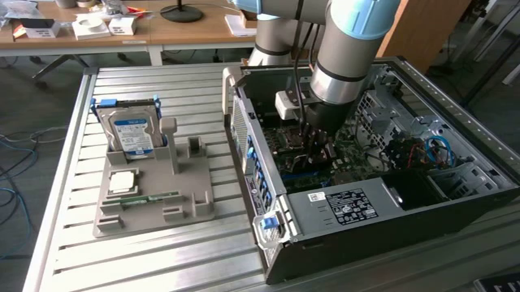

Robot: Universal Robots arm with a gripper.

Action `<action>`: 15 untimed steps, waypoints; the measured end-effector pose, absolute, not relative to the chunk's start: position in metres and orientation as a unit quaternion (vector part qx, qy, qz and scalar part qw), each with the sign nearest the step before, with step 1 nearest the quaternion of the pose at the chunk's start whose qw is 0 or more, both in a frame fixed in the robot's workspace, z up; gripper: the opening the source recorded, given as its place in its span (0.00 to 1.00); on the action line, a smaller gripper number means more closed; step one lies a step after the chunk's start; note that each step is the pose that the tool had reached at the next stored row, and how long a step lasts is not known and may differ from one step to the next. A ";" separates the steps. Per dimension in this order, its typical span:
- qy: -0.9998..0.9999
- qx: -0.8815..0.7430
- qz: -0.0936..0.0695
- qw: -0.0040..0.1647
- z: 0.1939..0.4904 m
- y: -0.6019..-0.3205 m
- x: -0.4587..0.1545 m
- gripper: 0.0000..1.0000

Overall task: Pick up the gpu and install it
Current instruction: 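Insert the gpu into the slot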

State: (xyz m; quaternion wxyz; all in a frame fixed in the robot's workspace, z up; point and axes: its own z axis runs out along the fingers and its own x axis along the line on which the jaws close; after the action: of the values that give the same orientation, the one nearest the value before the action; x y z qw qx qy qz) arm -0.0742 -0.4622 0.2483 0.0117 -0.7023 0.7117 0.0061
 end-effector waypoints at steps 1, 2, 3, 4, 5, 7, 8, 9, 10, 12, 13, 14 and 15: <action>0.712 -0.702 0.006 0.012 0.248 -0.462 -0.074 0.26; 0.712 -0.702 0.006 0.012 0.248 -0.462 -0.074 0.26; 0.712 -0.702 0.006 0.012 0.248 -0.462 -0.074 0.26; 0.712 -0.702 0.006 0.012 0.248 -0.462 -0.074 0.26; 0.712 -0.702 0.006 0.012 0.248 -0.462 -0.074 0.26; 0.712 -0.702 0.006 0.012 0.248 -0.462 -0.074 0.26; 0.712 -0.702 0.006 0.012 0.248 -0.462 -0.074 0.26; 0.712 -0.702 0.006 0.012 0.248 -0.462 -0.074 0.26; 0.712 -0.702 0.006 0.012 0.248 -0.462 -0.074 0.26; 0.712 -0.702 0.006 0.012 0.248 -0.462 -0.074 0.26; 0.712 -0.702 0.006 0.012 0.248 -0.462 -0.074 0.26; 0.712 -0.702 0.006 0.012 0.248 -0.462 -0.074 0.26; 0.712 -0.702 0.006 0.012 0.248 -0.462 -0.074 0.26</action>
State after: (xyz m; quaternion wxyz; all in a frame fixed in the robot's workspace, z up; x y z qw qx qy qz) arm -0.0742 -0.4622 0.2483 0.0117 -0.7023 0.7117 0.0061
